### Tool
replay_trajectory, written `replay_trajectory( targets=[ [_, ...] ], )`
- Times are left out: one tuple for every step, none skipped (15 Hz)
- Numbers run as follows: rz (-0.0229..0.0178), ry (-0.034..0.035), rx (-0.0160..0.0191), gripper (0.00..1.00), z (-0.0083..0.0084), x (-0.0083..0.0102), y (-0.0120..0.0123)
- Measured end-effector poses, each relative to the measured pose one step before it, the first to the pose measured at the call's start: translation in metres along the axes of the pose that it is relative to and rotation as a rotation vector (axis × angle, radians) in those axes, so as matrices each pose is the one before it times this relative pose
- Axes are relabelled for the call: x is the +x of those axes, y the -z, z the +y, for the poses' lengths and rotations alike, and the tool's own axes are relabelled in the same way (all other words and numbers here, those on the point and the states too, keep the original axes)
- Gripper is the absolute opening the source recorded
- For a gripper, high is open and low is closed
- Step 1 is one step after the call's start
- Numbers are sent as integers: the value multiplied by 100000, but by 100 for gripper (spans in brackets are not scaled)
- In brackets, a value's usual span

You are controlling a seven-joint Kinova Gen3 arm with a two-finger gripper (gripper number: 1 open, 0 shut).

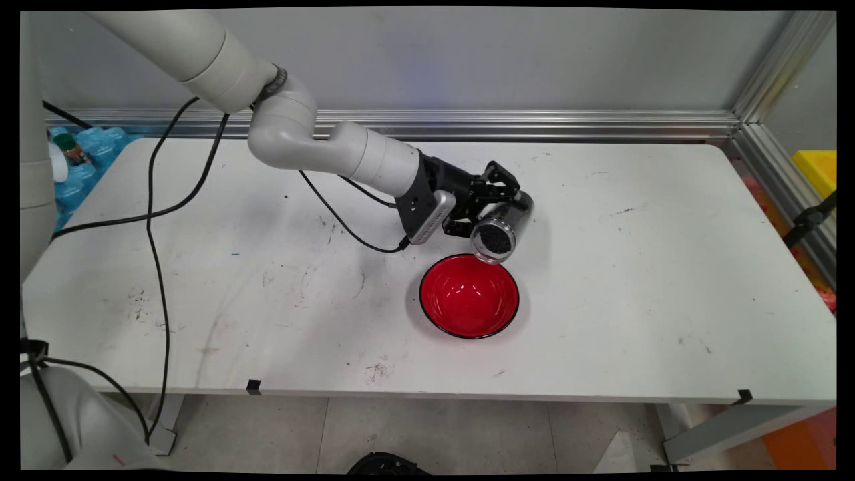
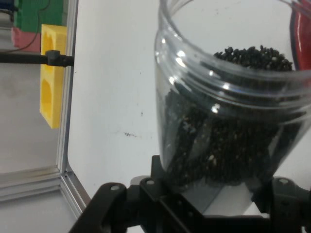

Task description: Pour the black seasoning powder in the red bowl

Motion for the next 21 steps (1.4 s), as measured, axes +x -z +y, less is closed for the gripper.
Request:
replay_trajectory(
  targets=[
    [112,-715,147,0,-40,12,80],
    [87,-653,121,0,-12,4,56],
    [120,-880,143,0,-10,10,38],
    [14,-871,101,0,17,-2,52],
    [-25,-809,56,0,12,-19,31],
    [-41,-1167,63,0,5,-32,24],
    [-130,-1263,90,0,-7,-56,28],
    [-166,-1049,93,0,-10,-64,21],
    [-107,-646,66,0,-1,-38,18],
    [-175,-1067,91,0,-11,-61,22],
    [-108,-789,85,0,-20,-38,14],
    [-172,-826,92,0,-9,-41,51],
    [-112,-751,60,0,-10,-34,57],
    [-70,-537,-40,0,5,-20,56],
    [-83,-550,-55,0,18,-17,88],
    [-76,-466,-121,0,25,-18,97],
    [-97,-417,-102,0,11,-27,94],
    [-56,-296,-51,0,-2,-18,64],
    [-78,-498,-98,0,-5,-32,111],
    [-98,-451,-36,0,-15,-34,105],
    [-75,-527,-53,0,-19,-33,107]
  ],
)
